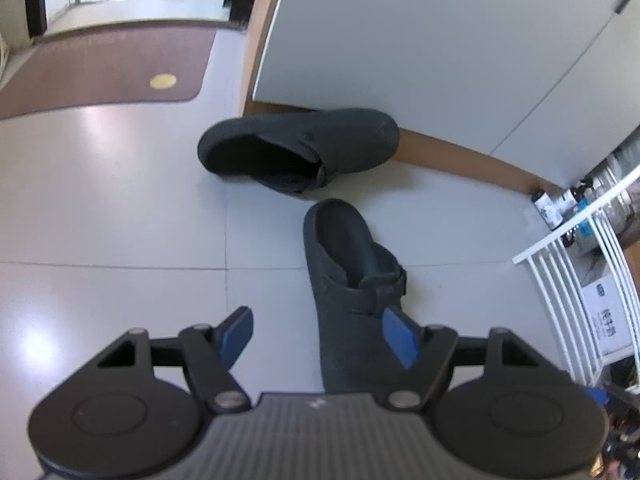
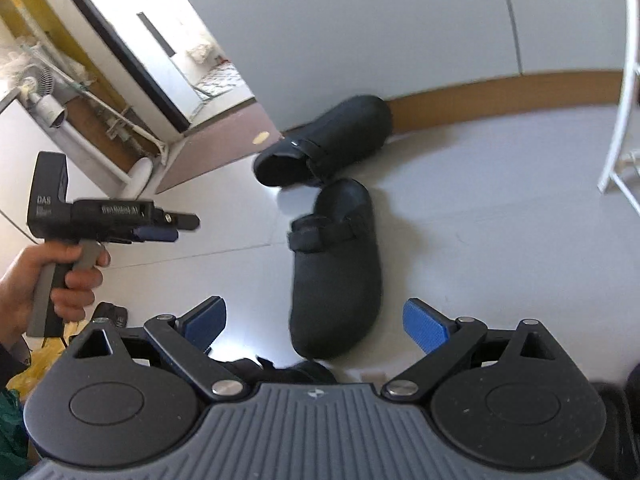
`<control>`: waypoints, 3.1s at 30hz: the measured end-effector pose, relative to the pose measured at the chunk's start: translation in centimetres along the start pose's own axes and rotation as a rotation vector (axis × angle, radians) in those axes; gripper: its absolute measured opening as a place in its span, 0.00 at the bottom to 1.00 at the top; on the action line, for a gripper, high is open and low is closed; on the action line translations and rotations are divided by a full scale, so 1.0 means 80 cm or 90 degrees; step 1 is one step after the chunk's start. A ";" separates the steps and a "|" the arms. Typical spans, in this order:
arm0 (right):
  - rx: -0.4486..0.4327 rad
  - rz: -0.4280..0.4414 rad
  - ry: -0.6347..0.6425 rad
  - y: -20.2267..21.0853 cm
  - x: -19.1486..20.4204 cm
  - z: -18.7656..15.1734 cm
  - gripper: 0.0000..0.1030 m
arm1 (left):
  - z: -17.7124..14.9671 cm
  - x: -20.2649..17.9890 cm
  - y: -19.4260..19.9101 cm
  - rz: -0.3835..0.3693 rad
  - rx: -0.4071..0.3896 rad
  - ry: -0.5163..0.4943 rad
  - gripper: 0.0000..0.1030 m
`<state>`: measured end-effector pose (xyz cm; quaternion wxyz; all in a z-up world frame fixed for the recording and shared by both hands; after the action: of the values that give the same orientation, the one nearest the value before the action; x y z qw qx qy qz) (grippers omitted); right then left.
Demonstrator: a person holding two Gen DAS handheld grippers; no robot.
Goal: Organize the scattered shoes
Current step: 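Move the left tool toward the other black clog by the wall, then close the left tool on the black clog's strap, then lift and carry the clog with the left tool beside its mate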
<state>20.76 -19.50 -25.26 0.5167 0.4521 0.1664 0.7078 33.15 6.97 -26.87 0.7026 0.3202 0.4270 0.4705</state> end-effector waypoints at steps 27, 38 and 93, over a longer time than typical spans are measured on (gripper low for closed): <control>-0.023 -0.039 -0.079 -0.048 -0.076 0.033 0.95 | 0.134 -0.016 -0.135 0.012 -0.003 -0.059 0.74; 0.004 -0.044 -0.070 -0.058 -0.086 0.022 0.95 | 0.149 -0.028 -0.229 0.028 0.024 -0.111 0.74; -0.007 0.085 0.053 0.009 0.056 -0.010 0.95 | 0.017 0.138 0.018 0.092 -0.106 0.066 0.10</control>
<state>19.44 -15.63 -23.10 0.4630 0.4298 0.1534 0.7598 35.92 17.72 -28.37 0.6682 0.2657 0.3982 0.5695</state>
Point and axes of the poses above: each gripper's, at about its wrist camera, not at the fingertips, and y roughly against the way its jaws point, x to its left, z to its top, the point moved 9 cm from there along -y, roughly the way its jaws point, and after that the axes turned 1 degree about -z, right-handed, at the moved point
